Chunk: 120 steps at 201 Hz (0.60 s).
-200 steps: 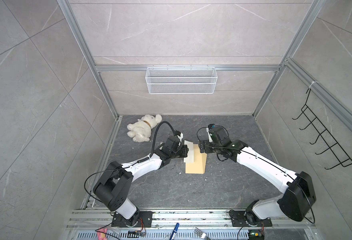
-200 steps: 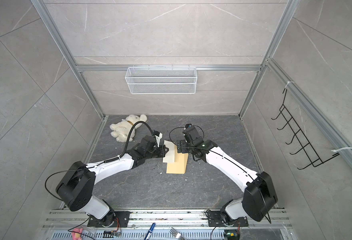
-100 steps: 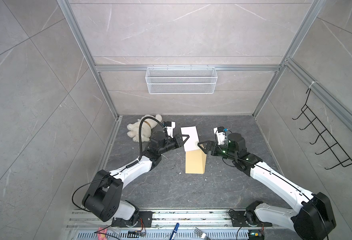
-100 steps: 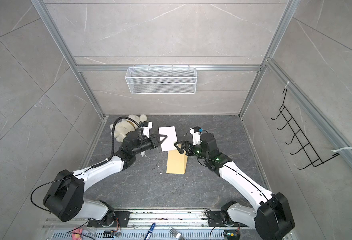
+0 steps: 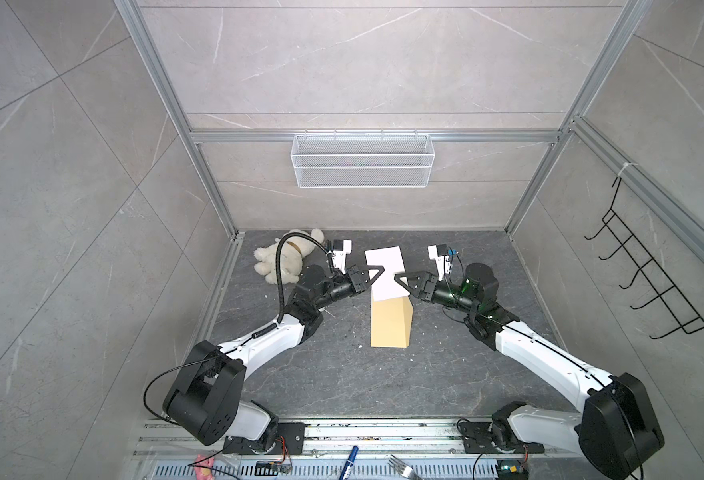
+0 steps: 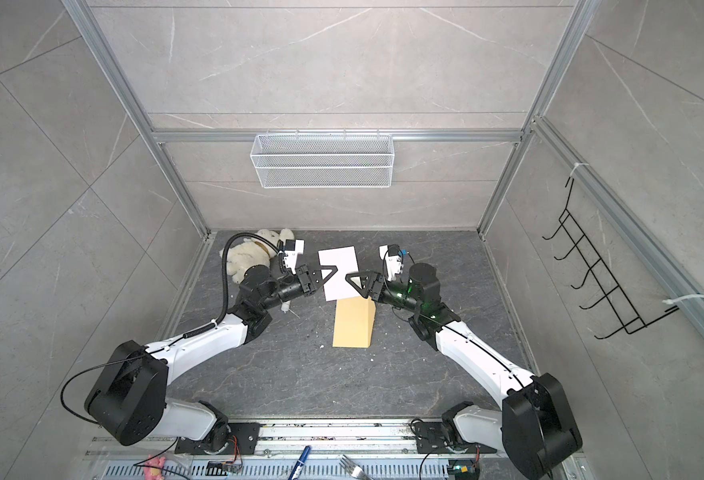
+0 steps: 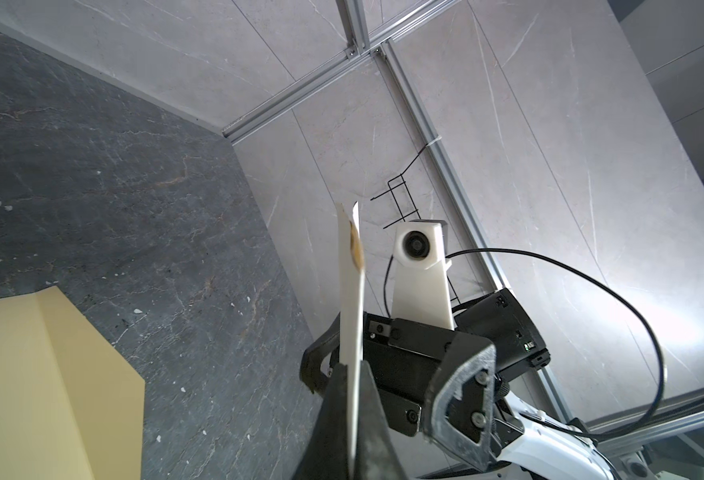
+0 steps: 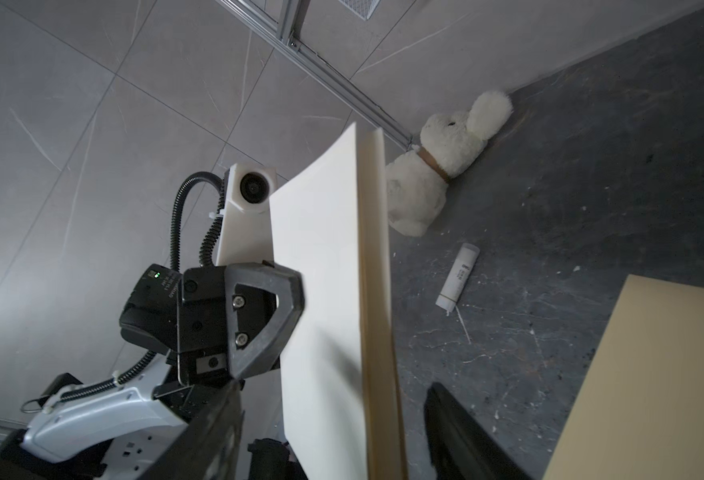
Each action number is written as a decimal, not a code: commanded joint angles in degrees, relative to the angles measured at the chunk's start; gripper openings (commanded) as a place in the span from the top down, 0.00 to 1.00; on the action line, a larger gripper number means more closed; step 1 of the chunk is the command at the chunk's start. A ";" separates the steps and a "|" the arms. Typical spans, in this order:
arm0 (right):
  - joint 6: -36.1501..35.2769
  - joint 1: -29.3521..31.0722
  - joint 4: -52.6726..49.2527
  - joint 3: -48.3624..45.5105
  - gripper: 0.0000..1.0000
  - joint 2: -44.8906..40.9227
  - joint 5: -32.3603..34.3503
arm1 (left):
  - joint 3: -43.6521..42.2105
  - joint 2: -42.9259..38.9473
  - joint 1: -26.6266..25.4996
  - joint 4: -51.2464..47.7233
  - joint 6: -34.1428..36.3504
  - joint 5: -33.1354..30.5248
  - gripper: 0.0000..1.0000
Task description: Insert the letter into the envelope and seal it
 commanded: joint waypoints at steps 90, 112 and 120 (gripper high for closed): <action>-4.21 -0.11 -8.08 0.52 1.00 -0.95 4.43 | -0.44 -1.84 -0.31 -12.64 11.58 -3.51 0.73; -9.83 -0.04 -19.36 1.46 1.00 -2.99 11.22 | -1.01 -2.93 -0.39 -19.98 17.32 -6.79 0.54; -11.59 -0.08 -23.31 2.01 1.00 -3.26 13.69 | -1.35 -3.09 -0.47 -21.91 18.82 -7.94 0.49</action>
